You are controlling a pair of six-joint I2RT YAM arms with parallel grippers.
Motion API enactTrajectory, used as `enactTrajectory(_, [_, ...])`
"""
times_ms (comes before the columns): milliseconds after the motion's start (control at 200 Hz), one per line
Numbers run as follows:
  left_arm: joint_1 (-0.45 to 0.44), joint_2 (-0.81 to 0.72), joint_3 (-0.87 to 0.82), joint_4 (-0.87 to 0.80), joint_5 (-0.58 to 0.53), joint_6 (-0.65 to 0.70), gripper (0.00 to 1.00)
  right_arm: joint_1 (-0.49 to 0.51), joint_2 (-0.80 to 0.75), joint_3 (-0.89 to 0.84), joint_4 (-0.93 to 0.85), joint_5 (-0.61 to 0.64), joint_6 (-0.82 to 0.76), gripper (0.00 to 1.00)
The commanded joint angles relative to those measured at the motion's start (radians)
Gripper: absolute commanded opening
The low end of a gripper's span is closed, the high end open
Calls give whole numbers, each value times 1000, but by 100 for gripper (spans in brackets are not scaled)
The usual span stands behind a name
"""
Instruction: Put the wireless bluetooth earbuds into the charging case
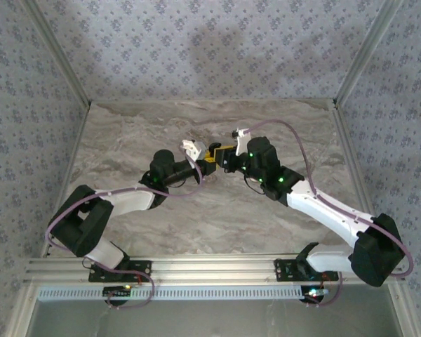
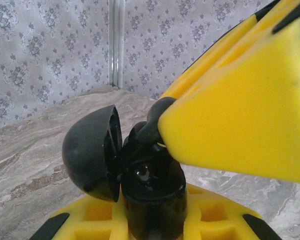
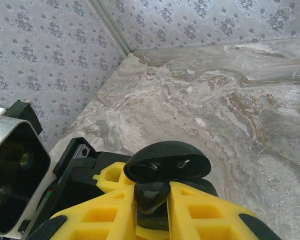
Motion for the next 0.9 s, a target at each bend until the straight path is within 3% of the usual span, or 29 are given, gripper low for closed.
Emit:
enactTrajectory(0, [-1, -65, 15, 85, 15, 29, 14, 2, 1, -4, -69, -9, -12, 24])
enactTrajectory(165, [0, -74, 16, 68, 17, 43, 14, -7, -6, 0, -89, 24, 5, 26])
enactTrajectory(320, [-1, -72, 18, 49, 16, 58, 14, -9, -16, 19, -94, 15, 1, 45])
enactTrajectory(595, [-2, -77, 13, 1, 12, 96, 14, -27, -82, 63, -112, -52, -42, 55])
enactTrajectory(750, [1, -79, 12, -3, 16, 99, 14, -49, -123, 77, -147, -101, -37, 54])
enactTrajectory(894, [-1, -79, 13, -5, 23, 98, 14, -86, -137, 81, -171, -176, 18, 40])
